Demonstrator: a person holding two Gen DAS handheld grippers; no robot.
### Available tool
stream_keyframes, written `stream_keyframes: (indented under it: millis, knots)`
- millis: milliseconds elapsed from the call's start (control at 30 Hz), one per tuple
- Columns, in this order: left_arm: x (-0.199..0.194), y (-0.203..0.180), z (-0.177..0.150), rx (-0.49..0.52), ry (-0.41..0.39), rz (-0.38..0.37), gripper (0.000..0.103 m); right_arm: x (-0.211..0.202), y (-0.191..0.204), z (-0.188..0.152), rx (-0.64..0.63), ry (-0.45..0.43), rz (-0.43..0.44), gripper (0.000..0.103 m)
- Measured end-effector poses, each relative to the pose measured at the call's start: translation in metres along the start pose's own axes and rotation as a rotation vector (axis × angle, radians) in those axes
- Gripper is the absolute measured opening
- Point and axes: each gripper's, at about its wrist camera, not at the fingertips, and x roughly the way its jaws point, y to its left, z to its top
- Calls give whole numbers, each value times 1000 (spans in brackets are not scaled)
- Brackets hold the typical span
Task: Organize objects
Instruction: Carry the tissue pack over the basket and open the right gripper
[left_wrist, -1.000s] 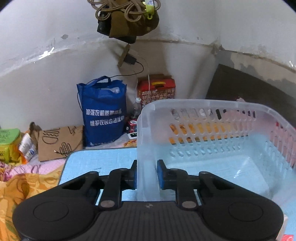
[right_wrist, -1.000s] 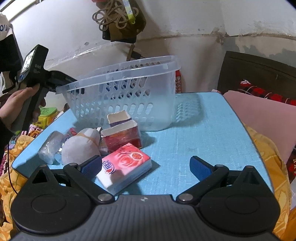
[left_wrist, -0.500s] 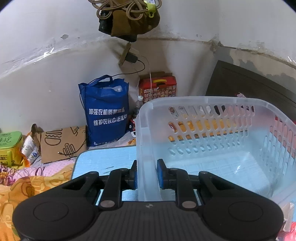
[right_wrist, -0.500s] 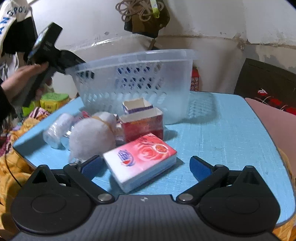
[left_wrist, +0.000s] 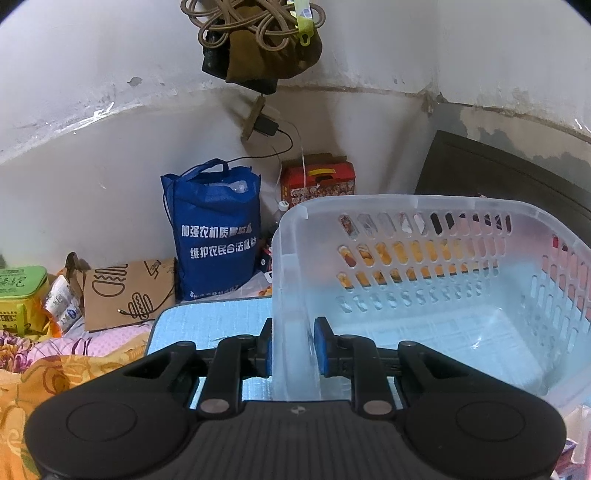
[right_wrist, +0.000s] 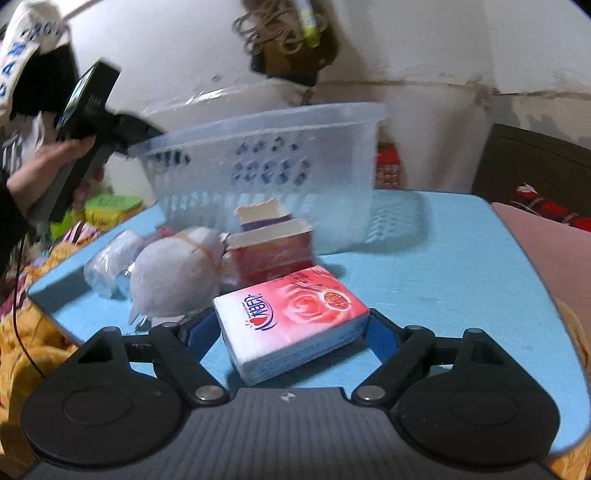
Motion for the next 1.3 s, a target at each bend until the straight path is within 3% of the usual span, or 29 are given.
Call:
stream_keyframes:
  millis: [533,667,867,1000,1100,1300]
  knots:
    - [-23,2,-9,-75,54,32,25,-28,-23,15,92,-53,-80,85]
    - [-15,3,-5,-74,61,25,25,-35,-23,39,81,-87,-82,85]
    - [-1,5,0,-51,83,-19,23,-45,-10,101,14,-190,-61,85]
    - [-2,4,-2,-48,70,-16,23,-11,-5,144,-11,-167,-9,85]
    - [-2,5,-2,-47,70,-20,23,25,5,162,-52,-101,-28,85]
    - [-2,5,-1,-33,82,-24,23,83,12,172,-33,-20,-38,85]
